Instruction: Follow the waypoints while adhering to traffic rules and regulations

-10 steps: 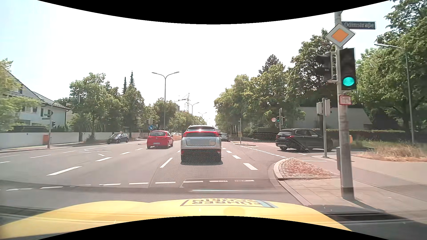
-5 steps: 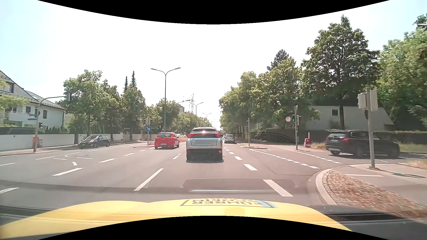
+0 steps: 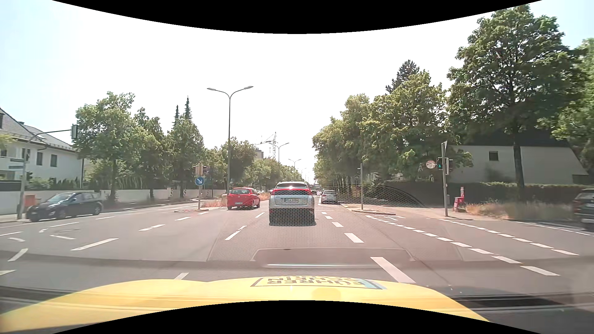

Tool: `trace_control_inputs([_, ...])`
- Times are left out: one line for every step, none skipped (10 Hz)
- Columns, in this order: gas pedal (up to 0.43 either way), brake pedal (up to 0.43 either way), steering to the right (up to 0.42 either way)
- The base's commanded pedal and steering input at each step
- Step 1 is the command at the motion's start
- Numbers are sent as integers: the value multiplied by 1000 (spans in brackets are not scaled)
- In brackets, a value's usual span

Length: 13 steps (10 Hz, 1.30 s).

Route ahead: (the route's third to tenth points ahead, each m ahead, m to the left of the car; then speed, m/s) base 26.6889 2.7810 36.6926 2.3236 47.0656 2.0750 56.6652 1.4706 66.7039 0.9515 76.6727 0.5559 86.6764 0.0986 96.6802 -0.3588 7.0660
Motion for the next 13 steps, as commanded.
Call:
trace_control_inputs([268,0,-32])
trace_control_inputs([268,0,-31])
trace_control_inputs([268,0,-30])
trace_control_inputs([268,0,-26])
trace_control_inputs([268,0,-20])
trace_control_inputs([260,0,-14])
trace_control_inputs([260,0,-11])
trace_control_inputs([260,0,-9])
trace_control_inputs([260,0,-7])
trace_control_inputs([260,0,-8])
trace_control_inputs([260,0,-7])
trace_control_inputs([260,0,-7])
trace_control_inputs([260,0,-5])
